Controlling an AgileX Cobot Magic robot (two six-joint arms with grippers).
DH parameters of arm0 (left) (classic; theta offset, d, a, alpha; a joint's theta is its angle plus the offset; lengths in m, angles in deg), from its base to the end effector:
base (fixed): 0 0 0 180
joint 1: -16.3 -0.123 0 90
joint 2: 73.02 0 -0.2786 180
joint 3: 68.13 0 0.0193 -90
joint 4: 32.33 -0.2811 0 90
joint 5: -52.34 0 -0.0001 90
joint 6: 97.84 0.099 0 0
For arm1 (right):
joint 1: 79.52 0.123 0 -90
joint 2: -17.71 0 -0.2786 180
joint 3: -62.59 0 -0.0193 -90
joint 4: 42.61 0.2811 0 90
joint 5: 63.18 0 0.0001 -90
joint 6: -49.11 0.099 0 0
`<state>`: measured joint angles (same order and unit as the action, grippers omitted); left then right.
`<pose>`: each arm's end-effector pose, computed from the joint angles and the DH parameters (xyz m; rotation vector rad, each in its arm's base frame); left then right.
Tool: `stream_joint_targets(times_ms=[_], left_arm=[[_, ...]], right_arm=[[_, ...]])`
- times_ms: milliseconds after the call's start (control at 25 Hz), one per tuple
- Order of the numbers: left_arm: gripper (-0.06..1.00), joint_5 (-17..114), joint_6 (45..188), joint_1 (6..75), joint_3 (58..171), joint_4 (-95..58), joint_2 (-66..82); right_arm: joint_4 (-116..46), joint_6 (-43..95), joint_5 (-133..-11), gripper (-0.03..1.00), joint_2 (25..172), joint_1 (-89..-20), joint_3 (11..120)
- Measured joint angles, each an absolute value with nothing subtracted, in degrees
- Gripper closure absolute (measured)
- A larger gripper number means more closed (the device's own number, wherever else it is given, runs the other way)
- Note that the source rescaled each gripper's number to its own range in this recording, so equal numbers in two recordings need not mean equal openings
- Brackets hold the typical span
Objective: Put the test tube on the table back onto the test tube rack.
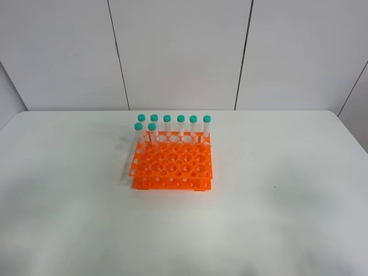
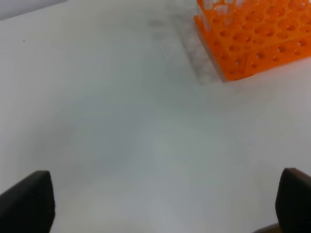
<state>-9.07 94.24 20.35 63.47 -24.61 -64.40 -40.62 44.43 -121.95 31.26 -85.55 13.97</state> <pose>0.0355 -0.0142 0.2874 0.2952 2.0390 -0.0754 0.0536 -0.0027 0.2856 0.0261 2.1109 -0.0697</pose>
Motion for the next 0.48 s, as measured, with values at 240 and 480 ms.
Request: stream_joint_targets(times_ms=[240,480], left_arm=[[-0.06,-8.9,93.3,20.3,63.5,-25.2,-64.4],[-0.06,-8.7,93.3,20.3,63.5,-25.2,-64.4]], right_arm=[[-40.6,44.4,-122.0,0.05,31.3,-85.5,14.0],[-40.6,44.4,-122.0,0.05,31.3,-85.5,14.0]])
